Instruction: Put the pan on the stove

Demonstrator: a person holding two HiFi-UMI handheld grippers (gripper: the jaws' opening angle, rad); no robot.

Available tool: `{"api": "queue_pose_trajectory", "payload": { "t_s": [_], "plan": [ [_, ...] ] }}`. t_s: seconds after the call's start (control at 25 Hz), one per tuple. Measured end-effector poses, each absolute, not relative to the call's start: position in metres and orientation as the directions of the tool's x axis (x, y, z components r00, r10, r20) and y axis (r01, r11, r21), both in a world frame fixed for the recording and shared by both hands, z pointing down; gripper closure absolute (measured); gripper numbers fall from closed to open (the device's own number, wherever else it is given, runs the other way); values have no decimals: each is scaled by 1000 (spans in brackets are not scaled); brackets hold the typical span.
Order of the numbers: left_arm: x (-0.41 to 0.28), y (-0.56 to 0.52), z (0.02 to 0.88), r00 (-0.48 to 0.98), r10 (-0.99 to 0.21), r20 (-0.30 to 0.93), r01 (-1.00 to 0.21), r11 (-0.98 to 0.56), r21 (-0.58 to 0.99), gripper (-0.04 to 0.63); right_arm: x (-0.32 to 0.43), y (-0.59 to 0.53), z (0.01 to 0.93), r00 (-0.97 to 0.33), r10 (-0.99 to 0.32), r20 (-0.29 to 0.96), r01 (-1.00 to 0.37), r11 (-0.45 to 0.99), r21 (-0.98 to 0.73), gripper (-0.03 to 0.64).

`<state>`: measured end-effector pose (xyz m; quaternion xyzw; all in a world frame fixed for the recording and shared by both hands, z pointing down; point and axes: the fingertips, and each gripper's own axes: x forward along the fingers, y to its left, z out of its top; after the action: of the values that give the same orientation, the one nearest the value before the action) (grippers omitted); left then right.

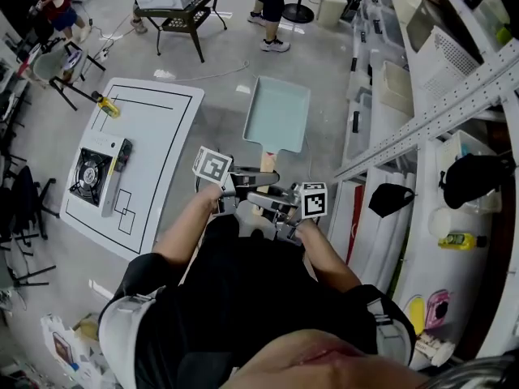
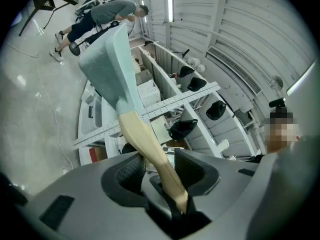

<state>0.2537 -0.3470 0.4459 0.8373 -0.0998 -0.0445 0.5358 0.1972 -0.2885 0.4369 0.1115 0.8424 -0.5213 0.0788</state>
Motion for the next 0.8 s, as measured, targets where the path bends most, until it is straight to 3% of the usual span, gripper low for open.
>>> {"api": "queue_pose_trajectory", "payload": {
  "t_s": [0.12, 0.44, 0.56, 0.8],
  "plan": [
    [236, -367, 447, 970, -235, 65, -167, -450, 877, 411, 183, -304, 437, -963, 124, -239, 269, 435, -859, 448],
    [171, -398, 443, 947, -322, 13, -146, -391, 909, 411, 120, -336, 438, -943, 222, -248, 321, 412, -853, 448],
    [130, -414, 445, 920, -385, 68, -250, -443, 861, 411, 90, -344, 437, -929, 281, -240, 341, 403, -849, 448],
    [41, -421, 439, 853, -522, 28, -263, -383, 885, 411, 8, -346, 435, -866, 448, -225, 404, 360, -841, 448]
  ]
}}
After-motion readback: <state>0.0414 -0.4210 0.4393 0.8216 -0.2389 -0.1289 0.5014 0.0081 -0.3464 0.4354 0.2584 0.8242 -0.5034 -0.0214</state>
